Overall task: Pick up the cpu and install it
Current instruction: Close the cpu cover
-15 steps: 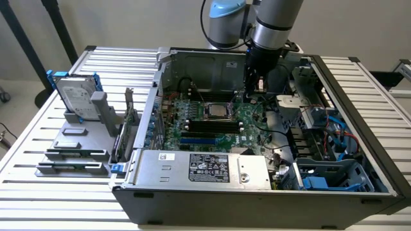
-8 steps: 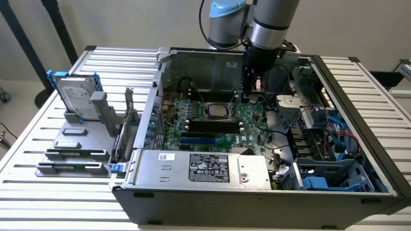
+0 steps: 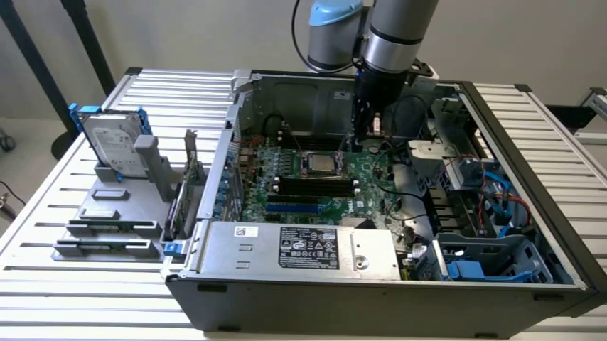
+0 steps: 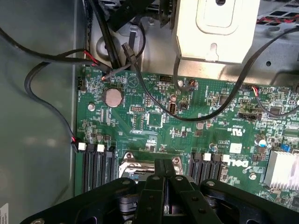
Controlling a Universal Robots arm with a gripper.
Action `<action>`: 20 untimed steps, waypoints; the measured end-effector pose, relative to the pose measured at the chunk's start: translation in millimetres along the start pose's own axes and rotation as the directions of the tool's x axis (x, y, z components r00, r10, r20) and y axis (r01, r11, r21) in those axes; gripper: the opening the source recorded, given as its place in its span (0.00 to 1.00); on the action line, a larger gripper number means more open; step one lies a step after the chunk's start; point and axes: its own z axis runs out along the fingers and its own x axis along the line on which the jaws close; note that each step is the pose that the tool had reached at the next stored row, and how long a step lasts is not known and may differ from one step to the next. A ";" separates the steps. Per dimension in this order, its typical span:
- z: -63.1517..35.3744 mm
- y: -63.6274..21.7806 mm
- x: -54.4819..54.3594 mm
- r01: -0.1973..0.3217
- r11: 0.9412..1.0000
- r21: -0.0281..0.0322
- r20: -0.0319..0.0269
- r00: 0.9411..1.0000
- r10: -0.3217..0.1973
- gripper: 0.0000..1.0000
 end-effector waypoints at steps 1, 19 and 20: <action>0.1 -0.5 0.0 0.000 1.000 0.010 -0.001 1.000 0.000 0.11; 4.1 -23.9 0.8 0.002 0.986 0.165 -0.012 1.000 0.000 0.11; 4.8 -26.6 0.8 0.002 0.986 0.169 -0.012 1.000 0.000 0.11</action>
